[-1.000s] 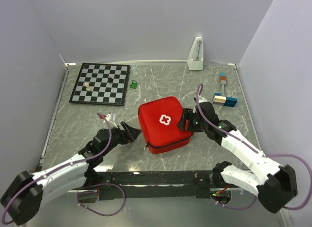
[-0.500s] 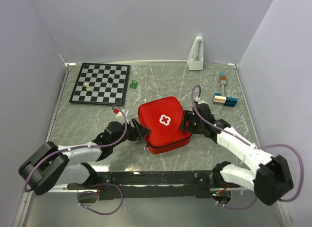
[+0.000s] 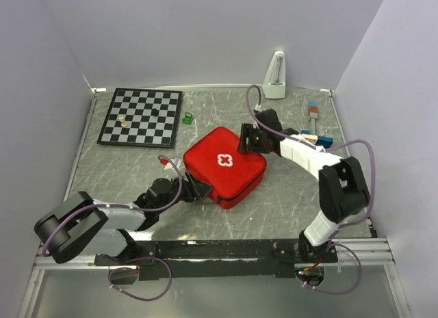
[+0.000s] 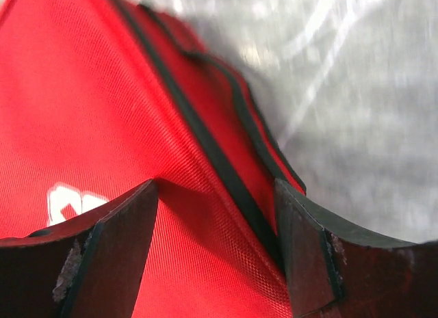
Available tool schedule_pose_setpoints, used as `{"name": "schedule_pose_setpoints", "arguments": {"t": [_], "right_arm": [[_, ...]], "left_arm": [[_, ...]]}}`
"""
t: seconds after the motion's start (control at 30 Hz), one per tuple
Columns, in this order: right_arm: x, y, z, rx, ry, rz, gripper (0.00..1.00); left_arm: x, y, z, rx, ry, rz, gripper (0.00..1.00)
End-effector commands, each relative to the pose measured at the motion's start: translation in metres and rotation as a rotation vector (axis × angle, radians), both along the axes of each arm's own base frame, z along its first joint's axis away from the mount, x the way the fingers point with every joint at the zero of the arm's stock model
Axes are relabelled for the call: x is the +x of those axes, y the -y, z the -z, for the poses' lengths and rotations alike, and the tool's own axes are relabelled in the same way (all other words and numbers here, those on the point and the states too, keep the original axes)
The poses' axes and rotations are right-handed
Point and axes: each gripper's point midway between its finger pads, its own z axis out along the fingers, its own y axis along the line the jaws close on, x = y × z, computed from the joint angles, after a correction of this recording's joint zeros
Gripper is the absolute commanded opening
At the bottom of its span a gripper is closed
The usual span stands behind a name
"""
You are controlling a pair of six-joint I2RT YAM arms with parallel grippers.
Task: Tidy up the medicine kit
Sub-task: Adjust the medicine box at the center of the board.
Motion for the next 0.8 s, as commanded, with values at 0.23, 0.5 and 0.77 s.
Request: {"name": "schedule_pose_setpoints", "arguments": {"t": [0.23, 0.5, 0.77], "right_arm": [[0.01, 0.0, -0.091, 0.056, 0.177, 0.1, 0.77], [-0.07, -0.01, -0.086, -0.047, 0.184, -0.02, 0.75], [-0.149, -0.022, -0.044, -0.037, 0.174, 0.03, 0.77]], "left_arm": [[-0.003, -0.019, -0.045, -0.001, 0.042, -0.103, 0.72], [0.003, -0.052, -0.066, 0.044, 0.09, -0.237, 0.74], [0.045, -0.056, -0.086, 0.061, 0.086, -0.417, 0.75]]}}
